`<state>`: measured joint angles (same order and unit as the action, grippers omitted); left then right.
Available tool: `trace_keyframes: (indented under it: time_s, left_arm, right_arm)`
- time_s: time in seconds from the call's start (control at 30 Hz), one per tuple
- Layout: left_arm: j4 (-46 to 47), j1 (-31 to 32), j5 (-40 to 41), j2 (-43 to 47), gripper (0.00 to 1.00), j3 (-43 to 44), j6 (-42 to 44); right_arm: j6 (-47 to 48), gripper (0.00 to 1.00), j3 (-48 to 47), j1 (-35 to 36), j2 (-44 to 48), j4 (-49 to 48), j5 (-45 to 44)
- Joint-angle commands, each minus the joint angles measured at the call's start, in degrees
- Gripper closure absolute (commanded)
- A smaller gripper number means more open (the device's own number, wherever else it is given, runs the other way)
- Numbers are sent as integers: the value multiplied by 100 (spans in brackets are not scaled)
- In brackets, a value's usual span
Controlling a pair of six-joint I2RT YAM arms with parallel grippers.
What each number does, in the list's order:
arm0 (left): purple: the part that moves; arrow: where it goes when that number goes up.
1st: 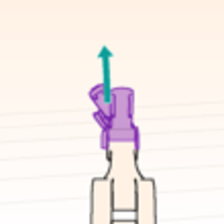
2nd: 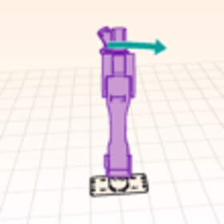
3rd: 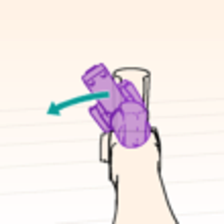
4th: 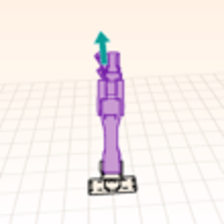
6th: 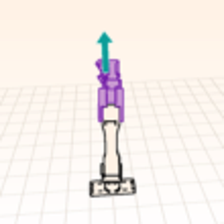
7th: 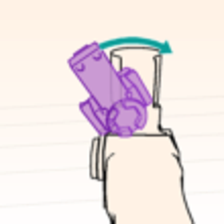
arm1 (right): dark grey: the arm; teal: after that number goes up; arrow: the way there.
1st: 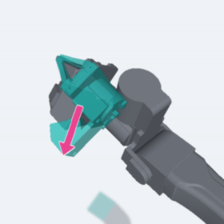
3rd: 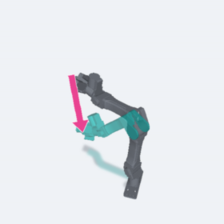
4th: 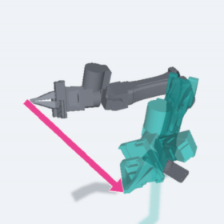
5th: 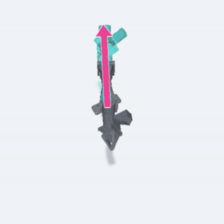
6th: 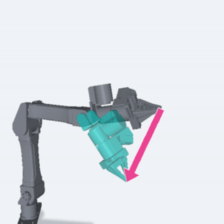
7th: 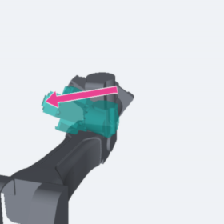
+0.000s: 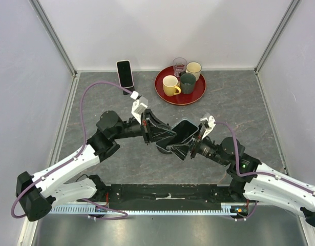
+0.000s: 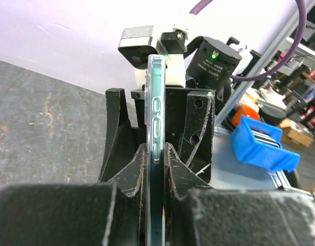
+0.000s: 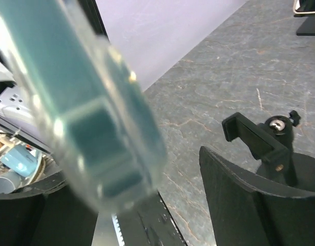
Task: Place the phone on the phone stand
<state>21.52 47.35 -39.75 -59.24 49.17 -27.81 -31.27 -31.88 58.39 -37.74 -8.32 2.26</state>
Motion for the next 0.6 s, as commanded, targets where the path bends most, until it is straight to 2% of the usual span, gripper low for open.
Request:
trace_keyframes:
  time_s: [0.0, 0.13, 0.2, 0.23, 0.43, 0.47, 0.57]
  left_arm:
    - [1423, -33, 880, 553, 98, -504, -320]
    - [1627, -77, 1030, 616, 98, -636, -566]
    - [1960, -147, 1039, 598, 98, -811, -979]
    - [2405, -191, 1048, 581, 98, -891, -1154]
    - [3542, -411, 855, 212, 98, -1234, -2280]
    - [3952, -437, 794, 81, 98, -1286, -2551]
    - [4508, -490, 600, -139, 98, -1331, -2895]
  right_arm:
    - [-239, 23, 331, 14, -181, -2091, 274]
    - [-152, 24, 489, 14, -68, -2472, 284]
    - [-108, 26, 577, 6, 3, -2613, 336]
    - [-116, 27, 612, 6, 12, -2692, 388]
    - [-196, 34, 911, 14, -23, -3246, 591]
    - [-196, 36, 938, 14, -58, -3290, 600]
    - [-231, 38, 973, 6, -146, -3483, 565]
